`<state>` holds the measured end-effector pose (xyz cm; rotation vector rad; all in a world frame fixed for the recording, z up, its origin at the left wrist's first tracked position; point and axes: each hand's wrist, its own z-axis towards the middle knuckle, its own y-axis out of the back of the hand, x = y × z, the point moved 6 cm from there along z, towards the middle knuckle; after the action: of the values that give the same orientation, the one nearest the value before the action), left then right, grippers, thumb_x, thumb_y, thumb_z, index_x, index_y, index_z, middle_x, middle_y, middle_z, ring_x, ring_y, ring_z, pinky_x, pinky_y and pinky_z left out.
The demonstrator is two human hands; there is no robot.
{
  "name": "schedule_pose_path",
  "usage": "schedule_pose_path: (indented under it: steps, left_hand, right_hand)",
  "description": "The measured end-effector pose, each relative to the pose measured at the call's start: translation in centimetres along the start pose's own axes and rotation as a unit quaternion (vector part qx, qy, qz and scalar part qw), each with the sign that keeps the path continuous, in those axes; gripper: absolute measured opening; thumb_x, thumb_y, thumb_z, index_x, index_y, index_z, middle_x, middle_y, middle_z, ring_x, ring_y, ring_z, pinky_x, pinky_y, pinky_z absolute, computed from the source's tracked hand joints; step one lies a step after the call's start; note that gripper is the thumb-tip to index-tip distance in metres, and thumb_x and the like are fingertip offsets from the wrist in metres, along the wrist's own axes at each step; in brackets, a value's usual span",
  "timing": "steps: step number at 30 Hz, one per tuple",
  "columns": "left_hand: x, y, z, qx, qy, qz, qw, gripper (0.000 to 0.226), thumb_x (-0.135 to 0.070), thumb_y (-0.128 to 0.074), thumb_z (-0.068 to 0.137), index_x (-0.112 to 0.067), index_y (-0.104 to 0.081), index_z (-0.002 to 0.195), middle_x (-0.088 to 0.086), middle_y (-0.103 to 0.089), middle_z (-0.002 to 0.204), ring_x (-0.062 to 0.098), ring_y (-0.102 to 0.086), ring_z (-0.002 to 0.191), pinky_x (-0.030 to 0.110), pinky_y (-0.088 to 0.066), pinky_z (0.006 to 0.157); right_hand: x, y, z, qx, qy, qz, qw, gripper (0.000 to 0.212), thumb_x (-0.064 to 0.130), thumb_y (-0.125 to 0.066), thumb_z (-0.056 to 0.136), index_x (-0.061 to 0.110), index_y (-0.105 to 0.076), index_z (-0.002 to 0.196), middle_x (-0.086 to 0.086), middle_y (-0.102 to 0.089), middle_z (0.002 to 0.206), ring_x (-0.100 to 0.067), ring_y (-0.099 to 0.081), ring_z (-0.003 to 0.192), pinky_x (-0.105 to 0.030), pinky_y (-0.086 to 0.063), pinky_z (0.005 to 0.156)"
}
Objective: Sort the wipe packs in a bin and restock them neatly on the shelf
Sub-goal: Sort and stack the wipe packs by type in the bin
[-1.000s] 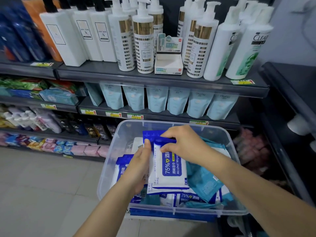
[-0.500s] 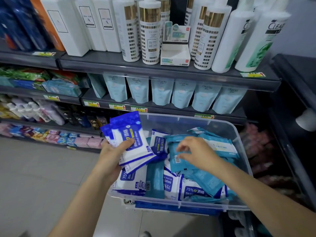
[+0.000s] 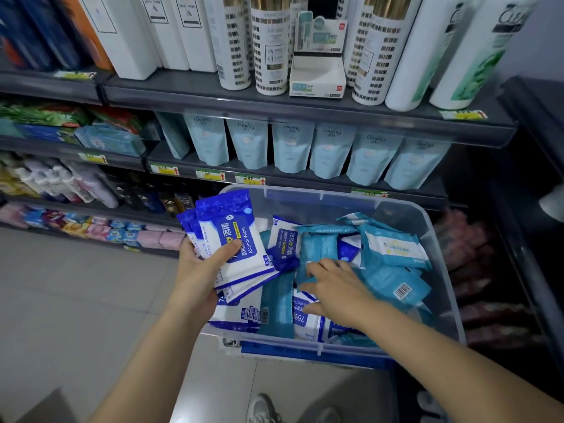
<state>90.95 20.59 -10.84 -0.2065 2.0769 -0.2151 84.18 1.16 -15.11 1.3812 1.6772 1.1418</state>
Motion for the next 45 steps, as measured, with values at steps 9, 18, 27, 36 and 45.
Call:
schedule_pose_path:
  steps: [9,18,27,36,45]
  left_hand:
    - [0.2,1.7,-1.1,-0.006,0.003,0.006,1.000,0.057,-0.015,-0.075,0.076,-0.016,-0.046,0.125,0.007,-0.070,0.110,0.029,-0.071,0.089,0.058,-0.054,0.081]
    - [0.8,1.1,-1.4,0.001,0.020,0.015,1.000,0.055,-0.016,-0.075,0.075,-0.019,-0.046,0.122,0.005,-0.071,0.105,0.021,-0.073,0.076,0.038,-0.060,0.057]
    - [1.5,-0.2,-1.4,0.033,0.040,0.046,0.998,0.044,-0.023,-0.072,0.079,-0.018,-0.051,0.118,0.004,-0.073,0.099,0.024,-0.073,0.079,0.036,-0.058,0.058]
    - [1.6,-3.4,-1.8,0.085,0.021,0.054,0.995,0.028,-0.017,-0.069,0.083,-0.021,-0.056,0.107,0.003,-0.075,0.092,0.021,-0.073,0.076,0.032,-0.056,0.052]
    - [1.4,-7.6,-2.9,0.160,-0.056,0.104,0.980,0.060,-0.020,-0.076,0.063,-0.014,-0.051,0.116,0.008,-0.072,0.103,0.023,-0.071,0.087,0.035,-0.058,0.064]
  right_hand:
    - [-4.3,0.8,1.3,0.042,-0.063,0.088,0.993,0.074,0.057,-0.056,0.084,0.027,-0.030,0.146,0.007,-0.019,0.155,-0.016,-0.016,0.142,-0.044,-0.010,0.117]
    - [-3.1,1.0,0.8,-0.050,0.009,0.061,0.997,0.053,0.023,-0.069,0.083,0.030,-0.050,0.132,0.004,-0.042,0.120,-0.020,-0.037,0.115,-0.033,-0.033,0.097]
    - [-4.2,2.5,0.6,-0.162,-0.032,0.136,0.977,0.021,0.021,-0.056,0.092,0.018,-0.070,0.108,0.001,-0.058,0.108,-0.018,-0.047,0.105,-0.033,-0.038,0.092]
    - [-8.7,11.8,-4.5,-0.371,-0.172,0.605,0.683,0.020,0.007,-0.062,0.088,0.019,-0.062,0.073,-0.001,-0.061,0.073,-0.005,-0.053,0.058,-0.012,-0.046,0.054]
    - [-2.7,14.0,-3.4,-0.346,-0.126,0.543,0.755,0.018,0.025,-0.072,0.081,0.027,-0.063,0.065,-0.003,-0.067,0.079,-0.014,-0.060,0.073,-0.036,-0.051,0.074]
